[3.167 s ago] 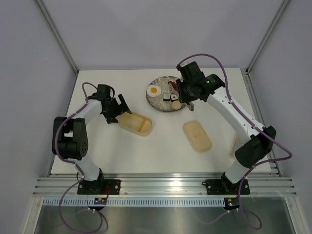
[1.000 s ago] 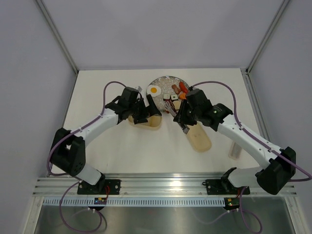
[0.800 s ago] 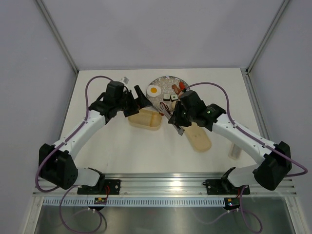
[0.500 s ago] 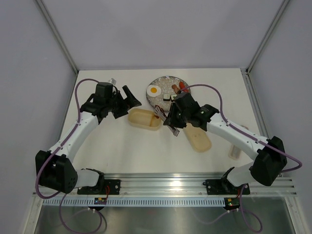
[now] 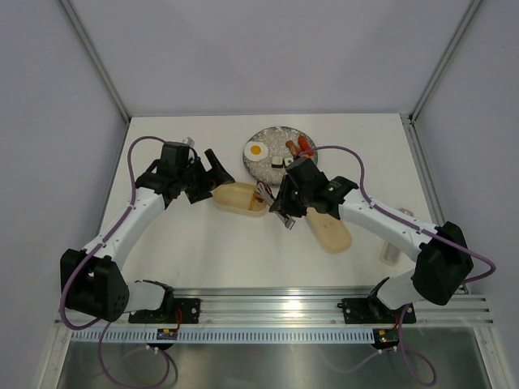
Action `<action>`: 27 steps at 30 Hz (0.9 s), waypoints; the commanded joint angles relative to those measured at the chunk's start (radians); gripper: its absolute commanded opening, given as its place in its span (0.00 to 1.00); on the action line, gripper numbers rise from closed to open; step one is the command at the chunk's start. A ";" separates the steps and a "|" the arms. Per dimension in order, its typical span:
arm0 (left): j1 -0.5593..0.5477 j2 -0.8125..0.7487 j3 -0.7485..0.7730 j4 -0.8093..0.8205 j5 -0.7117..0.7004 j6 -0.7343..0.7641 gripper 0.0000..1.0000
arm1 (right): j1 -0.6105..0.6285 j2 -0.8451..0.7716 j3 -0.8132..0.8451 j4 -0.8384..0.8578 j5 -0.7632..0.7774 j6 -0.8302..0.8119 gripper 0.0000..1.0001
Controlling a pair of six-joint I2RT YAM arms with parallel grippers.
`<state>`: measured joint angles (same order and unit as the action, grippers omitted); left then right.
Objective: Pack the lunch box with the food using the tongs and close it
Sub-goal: Adjust the packing box at the center of the board.
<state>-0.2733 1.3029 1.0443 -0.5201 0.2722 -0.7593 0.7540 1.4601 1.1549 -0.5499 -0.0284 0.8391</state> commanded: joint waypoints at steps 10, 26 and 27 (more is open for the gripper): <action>0.003 -0.014 0.008 0.042 0.024 0.003 0.99 | 0.016 -0.021 -0.020 0.039 0.004 0.029 0.44; 0.003 -0.007 -0.001 0.055 0.041 -0.008 0.99 | 0.018 -0.035 -0.008 0.025 0.015 0.015 0.51; 0.003 -0.007 -0.003 0.055 0.041 -0.006 0.99 | 0.018 -0.038 -0.004 0.024 0.015 0.011 0.51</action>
<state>-0.2733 1.3033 1.0409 -0.5095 0.2859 -0.7605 0.7597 1.4597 1.1316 -0.5434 -0.0273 0.8570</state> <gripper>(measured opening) 0.988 0.514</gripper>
